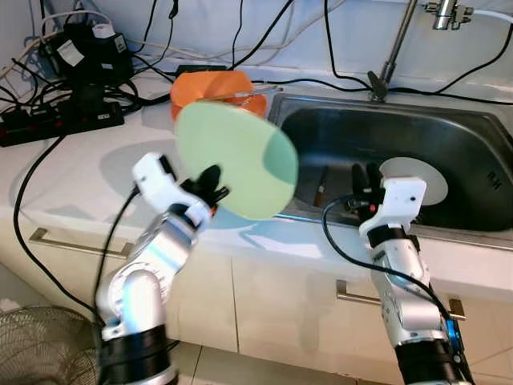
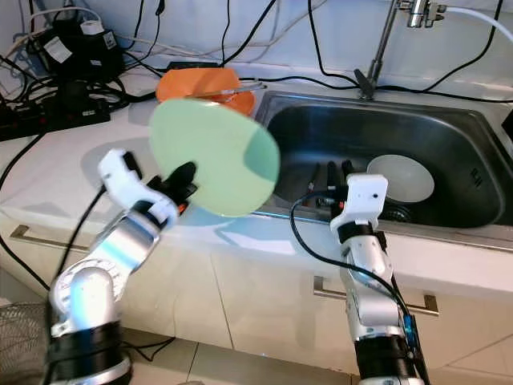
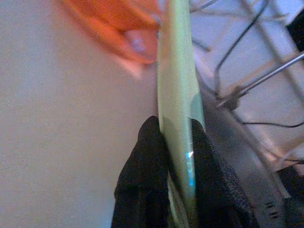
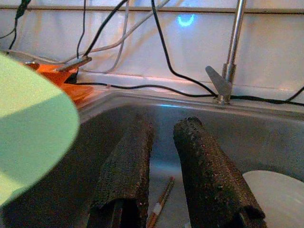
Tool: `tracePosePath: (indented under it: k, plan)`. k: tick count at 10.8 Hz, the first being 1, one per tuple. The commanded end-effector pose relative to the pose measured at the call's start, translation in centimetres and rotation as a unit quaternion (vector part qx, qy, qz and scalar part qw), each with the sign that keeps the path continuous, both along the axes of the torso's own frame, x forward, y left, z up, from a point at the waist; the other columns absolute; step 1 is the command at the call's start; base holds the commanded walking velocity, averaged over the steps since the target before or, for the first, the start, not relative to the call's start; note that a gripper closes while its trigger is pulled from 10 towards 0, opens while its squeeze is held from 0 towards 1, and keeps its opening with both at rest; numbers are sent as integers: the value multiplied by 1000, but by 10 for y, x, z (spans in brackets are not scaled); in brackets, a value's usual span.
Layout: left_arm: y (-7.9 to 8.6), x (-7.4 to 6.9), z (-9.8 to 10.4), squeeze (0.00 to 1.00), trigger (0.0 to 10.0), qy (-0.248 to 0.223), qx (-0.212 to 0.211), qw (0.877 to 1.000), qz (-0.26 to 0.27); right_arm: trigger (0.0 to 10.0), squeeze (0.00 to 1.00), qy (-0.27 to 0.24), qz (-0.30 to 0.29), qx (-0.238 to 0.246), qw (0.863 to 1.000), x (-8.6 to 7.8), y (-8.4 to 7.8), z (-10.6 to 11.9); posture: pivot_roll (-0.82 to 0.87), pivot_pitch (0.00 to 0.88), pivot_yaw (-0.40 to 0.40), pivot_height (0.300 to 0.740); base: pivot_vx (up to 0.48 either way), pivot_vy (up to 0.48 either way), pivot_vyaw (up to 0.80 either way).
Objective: Kitchen organization
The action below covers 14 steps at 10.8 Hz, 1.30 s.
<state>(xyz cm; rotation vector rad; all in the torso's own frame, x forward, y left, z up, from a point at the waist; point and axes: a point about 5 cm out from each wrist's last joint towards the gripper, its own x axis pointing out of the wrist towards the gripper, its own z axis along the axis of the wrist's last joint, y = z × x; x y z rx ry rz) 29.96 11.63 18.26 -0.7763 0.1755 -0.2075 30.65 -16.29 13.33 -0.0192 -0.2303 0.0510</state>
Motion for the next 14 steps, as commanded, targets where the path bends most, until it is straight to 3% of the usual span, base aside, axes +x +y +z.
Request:
tracePosePath:
  k: [1, 2, 3, 4, 5, 6, 7, 8, 9, 10, 11, 12, 14]
  plan:
    - [-7, 2, 9, 0, 0, -29, 4, 999, -17, 10000, 0, 6, -12, 1, 1000, 1, -4, -1, 65, 0, 31, 740, 0, 0, 0]
    - [-9, 5, 24, 0, 0, -70, -15, 997, -15, 10000, 0, 5, -15, 5, 1000, 2, -5, 0, 65, 0, 30, 740, 0, 0, 0]
    - [-9, 6, 29, 0, 3412, -88, -12, 996, -18, 10000, 0, 5, -19, 10, 1000, 3, -6, 0, 65, 0, 30, 740, 0, 0, 0]
    - [-9, 10, 37, 0, 10000, -115, -16, 993, -17, 10000, 0, 5, -21, 12, 1000, 5, -7, 1, 61, 0, 30, 740, 0, 0, 0]
    - [-10, 13, 41, 0, 10000, -128, -24, 991, -19, 10000, 0, 4, -23, 13, 1000, 6, -8, 3, 60, 0, 32, 740, 0, 0, 0]
    - [-11, 15, 43, 0, 0, -136, -34, 990, -17, 10000, 0, 2, -26, 16, 1000, 8, -9, 4, 58, 0, 32, 740, 0, 0, 0]
    - [-10, 18, 45, 0, 1961, -149, -41, 988, -11, 10000, 0, 2, -34, 36, 999, 10, -13, 7, 57, 0, 32, 740, 0, 0, 0]
    - [-9, 21, 45, 0, 10000, -153, -33, 988, -12, 10000, 0, 4, -33, 55, 998, 13, -14, 10, 52, 0, 33, 740, 0, 0, 0]
    - [-10, 24, 43, 0, 10000, -157, -22, 987, -16, 10000, 0, 7, -34, 72, 997, 16, -14, 13, 49, 0, 33, 740, 0, 0, 0]
    - [-11, 26, 42, 0, 10000, -160, -23, 987, -16, 10000, 1000, 10, -31, 98, 995, 19, -15, 16, 47, 0, 36, 740, 0, 0, 0]
    - [-10, 29, 41, 0, 10000, -159, -22, 987, -15, 10000, 1000, 8, -26, 128, 991, 22, -16, 20, 44, 0, 36, 740, 0, 0, 0]
    - [-11, 33, 40, 0, 10000, -165, -23, 986, -16, 10000, 1000, 13, -21, 187, 982, 27, -18, 26, 41, 0, 38, 740, 0, 0, 0]
    - [-15, 36, 41, 0, 10000, -171, -24, 985, -25, 10000, 1000, 38, 26, 256, 966, 32, -12, 28, 33, 0, 42, 740, 0, 0, 0]
